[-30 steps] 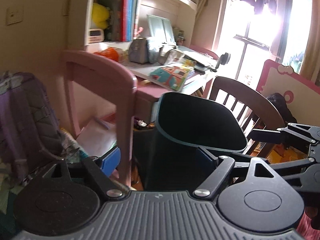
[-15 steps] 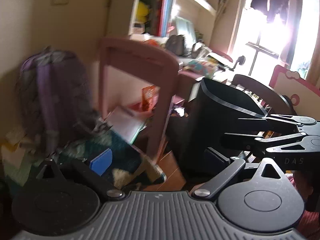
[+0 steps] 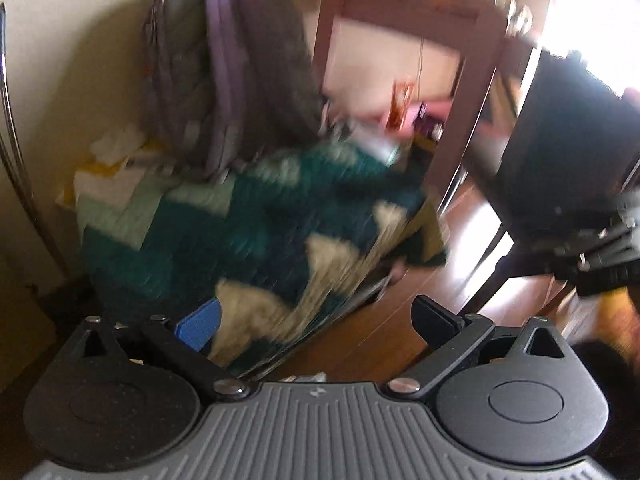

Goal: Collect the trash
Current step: 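Lower both tools toward the trash on the floor beside the bed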

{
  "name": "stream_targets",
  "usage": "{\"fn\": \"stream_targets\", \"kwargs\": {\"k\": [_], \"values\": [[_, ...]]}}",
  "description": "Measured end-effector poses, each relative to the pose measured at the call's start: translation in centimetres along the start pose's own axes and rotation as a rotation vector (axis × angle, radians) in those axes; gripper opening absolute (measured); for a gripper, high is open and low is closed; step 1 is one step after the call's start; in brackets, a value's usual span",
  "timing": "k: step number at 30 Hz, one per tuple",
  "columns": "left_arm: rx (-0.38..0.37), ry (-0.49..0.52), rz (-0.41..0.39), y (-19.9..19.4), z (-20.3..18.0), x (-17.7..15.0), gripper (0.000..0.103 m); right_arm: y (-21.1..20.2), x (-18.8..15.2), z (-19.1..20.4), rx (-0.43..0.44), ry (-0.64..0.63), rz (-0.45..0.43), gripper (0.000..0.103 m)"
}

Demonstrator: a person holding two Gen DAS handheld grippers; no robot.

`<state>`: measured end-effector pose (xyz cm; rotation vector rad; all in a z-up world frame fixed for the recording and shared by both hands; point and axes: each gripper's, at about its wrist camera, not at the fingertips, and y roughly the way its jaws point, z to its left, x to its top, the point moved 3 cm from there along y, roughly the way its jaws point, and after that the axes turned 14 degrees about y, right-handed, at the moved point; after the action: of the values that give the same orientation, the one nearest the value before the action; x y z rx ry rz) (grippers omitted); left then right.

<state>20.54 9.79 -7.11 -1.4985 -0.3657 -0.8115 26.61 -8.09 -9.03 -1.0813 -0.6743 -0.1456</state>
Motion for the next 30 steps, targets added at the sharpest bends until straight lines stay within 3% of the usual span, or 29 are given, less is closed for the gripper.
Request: {"fn": "stream_targets", "kwargs": {"k": [5, 13, 19, 21, 26, 30], "values": [[-0.012, 0.092, 0.113, 4.5, 1.7, -5.7, 0.102, 7.4, -3.3, -0.3, -0.023, 0.058, 0.123, 0.063], [-0.098, 0.259, 0.266, 11.7, 3.1, -15.1, 0.102, 18.1, -8.8, -1.9, -0.080, 0.107, 0.327, 0.061], [-0.166, 0.418, 0.351, 16.8, 2.8, -21.4, 0.102, 25.3, -12.8, -5.7, -0.210, 0.182, 0.446, 0.061], [-0.182, 0.491, 0.380, 18.5, 2.5, -23.6, 0.102, 27.4, -14.3, -6.6, -0.250, 0.174, 0.481, 0.061], [-0.222, 0.533, 0.455, 22.4, 2.3, -28.9, 0.102, 32.5, -17.8, -8.2, -0.289, 0.142, 0.575, 0.061], [-0.230, 0.675, 0.485, 25.2, 1.5, -32.7, 0.102, 35.8, -20.1, -9.1, -0.288, 0.118, 0.631, 0.061]]}}
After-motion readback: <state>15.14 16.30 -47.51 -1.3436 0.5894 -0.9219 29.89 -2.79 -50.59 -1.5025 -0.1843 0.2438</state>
